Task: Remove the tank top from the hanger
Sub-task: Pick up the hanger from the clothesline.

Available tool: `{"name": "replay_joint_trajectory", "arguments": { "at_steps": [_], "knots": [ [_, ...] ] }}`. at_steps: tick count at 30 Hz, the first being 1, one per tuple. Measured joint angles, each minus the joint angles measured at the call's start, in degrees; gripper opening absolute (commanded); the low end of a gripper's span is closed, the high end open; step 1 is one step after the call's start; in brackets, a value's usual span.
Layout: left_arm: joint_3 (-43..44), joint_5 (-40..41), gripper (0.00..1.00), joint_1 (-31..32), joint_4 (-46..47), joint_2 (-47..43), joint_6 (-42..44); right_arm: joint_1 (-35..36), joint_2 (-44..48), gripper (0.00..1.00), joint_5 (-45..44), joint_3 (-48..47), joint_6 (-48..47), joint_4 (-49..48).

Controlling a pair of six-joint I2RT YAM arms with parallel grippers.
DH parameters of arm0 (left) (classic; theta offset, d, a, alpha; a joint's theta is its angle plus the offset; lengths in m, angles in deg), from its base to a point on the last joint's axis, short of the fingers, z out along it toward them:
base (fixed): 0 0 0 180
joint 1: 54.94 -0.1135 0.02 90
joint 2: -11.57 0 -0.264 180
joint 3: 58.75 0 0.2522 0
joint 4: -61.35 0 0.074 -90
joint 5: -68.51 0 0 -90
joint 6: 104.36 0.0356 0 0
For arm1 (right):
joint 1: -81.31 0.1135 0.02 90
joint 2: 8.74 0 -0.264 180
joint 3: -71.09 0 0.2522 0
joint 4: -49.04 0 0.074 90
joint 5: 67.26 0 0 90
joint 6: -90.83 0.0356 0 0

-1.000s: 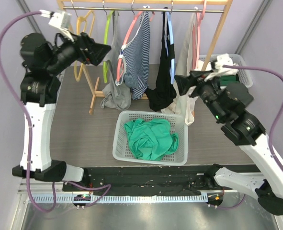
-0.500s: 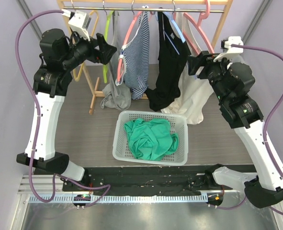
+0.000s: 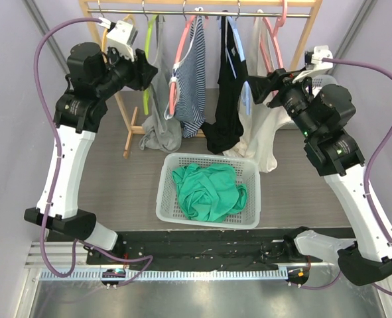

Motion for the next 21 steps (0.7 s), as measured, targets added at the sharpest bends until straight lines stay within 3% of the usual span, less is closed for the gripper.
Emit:
{"name": "replay_joint_trajectory", "arguments": {
  "at_steps": [11,21],
  "knots": [
    [-1.01,2.80,0.02,0.22,0.00,0.81,0.42,0.00,1.51,0.71,6.29,-0.81,4.31,-4.72],
    [4.92,5.18,0.00,0.37,-1.70,2.05,3.23,0.00,2.14,0.70,9.53,0.31,7.30,-8.83]
  ]
}}
